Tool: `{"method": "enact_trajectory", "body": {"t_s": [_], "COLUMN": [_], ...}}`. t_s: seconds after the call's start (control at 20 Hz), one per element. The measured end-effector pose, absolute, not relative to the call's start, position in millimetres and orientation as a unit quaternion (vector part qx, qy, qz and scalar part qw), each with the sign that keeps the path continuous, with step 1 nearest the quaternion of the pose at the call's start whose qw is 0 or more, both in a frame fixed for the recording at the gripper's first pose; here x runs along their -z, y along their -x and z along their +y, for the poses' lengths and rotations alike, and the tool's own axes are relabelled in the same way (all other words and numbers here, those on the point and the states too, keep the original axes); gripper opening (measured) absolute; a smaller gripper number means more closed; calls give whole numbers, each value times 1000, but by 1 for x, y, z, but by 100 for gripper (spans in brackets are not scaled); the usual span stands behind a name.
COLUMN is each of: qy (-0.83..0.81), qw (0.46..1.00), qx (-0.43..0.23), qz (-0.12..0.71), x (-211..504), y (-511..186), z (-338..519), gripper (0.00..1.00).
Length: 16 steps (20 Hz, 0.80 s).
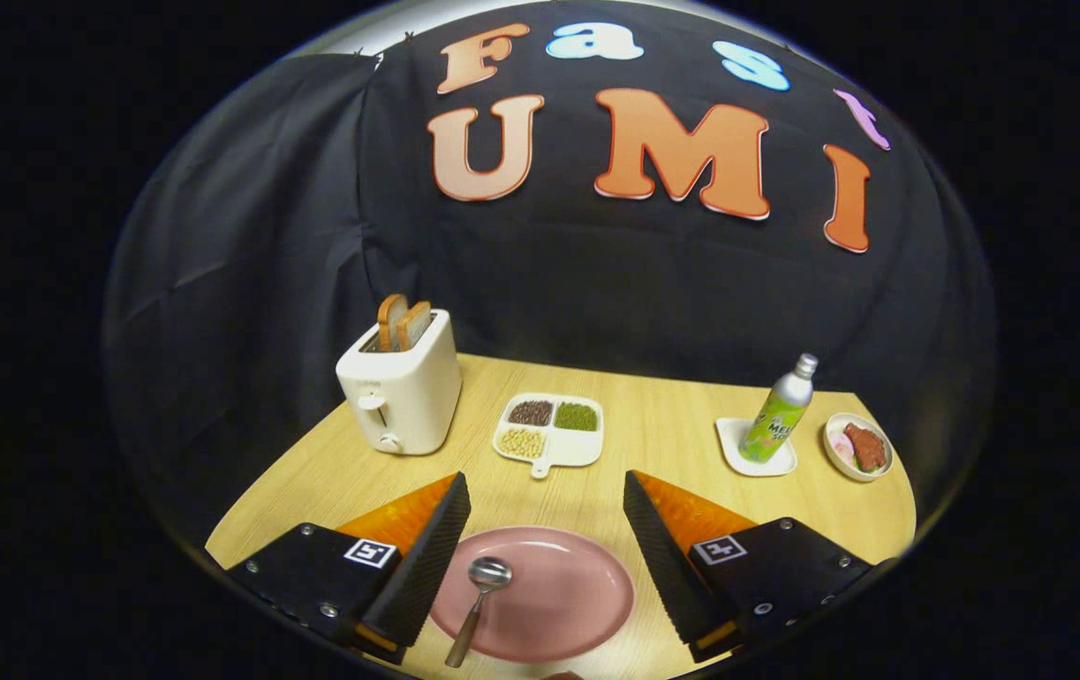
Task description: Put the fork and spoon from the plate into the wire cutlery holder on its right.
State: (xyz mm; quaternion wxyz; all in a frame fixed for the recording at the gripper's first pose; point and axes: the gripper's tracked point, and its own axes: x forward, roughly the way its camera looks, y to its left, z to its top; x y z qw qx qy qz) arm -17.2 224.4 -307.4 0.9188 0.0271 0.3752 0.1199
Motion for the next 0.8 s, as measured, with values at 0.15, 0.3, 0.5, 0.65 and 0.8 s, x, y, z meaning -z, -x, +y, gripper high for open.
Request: {"method": "enact_trajectory", "body": {"t_s": [0.15, 0.3, 0.5, 0.65, 0.8], "qy": [-18, -2, 13, 18, 26], "qw": [892, 855, 805, 772, 733], "qx": [-141, -150, -158, -164, -170], "qz": [429, 496, 571, 614, 659], "x": [334, 363, 395, 414, 429], "y": [32, 53, 76, 96, 116], "z": [239, 243, 251, 256, 261], "gripper": [98, 98, 98, 98, 95]}}
